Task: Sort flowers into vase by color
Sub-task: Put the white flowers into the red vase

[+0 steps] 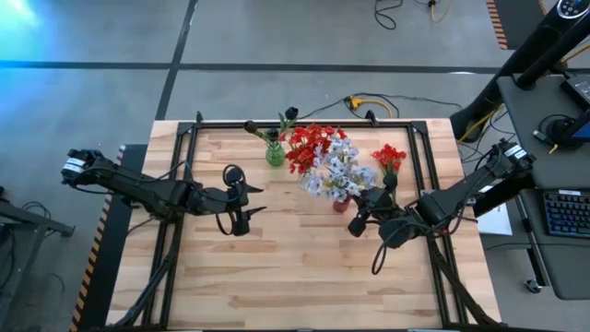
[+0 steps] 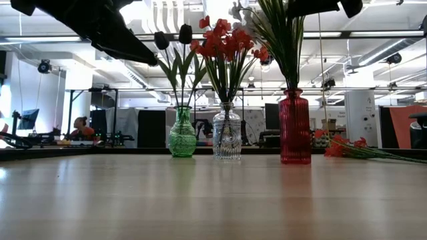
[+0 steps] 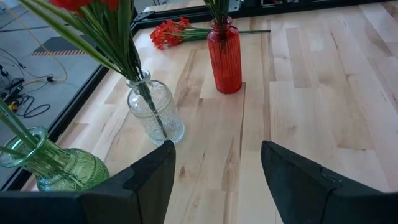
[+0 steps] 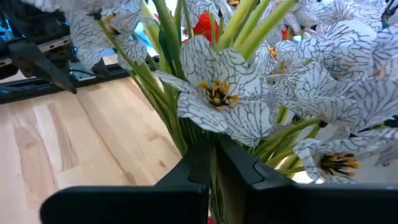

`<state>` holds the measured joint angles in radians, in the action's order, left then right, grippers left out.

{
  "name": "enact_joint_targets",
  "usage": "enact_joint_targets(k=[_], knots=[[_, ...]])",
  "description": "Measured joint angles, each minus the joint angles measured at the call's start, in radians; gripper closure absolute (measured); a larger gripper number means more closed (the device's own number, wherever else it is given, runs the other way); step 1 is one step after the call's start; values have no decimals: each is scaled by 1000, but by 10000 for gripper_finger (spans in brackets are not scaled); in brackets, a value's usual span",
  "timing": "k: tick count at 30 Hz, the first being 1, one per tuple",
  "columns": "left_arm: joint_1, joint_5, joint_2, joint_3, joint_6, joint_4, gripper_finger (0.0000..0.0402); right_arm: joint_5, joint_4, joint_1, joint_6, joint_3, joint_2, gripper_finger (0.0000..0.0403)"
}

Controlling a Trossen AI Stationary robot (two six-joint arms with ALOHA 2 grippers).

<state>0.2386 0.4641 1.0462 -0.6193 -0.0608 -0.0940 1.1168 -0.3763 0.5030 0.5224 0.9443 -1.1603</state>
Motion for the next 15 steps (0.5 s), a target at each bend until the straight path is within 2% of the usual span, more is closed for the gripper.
enact_joint_targets(k=[15], knots=[[0,0,0,0,0,-2,182,-43,-64,0,87,0,1,394]])
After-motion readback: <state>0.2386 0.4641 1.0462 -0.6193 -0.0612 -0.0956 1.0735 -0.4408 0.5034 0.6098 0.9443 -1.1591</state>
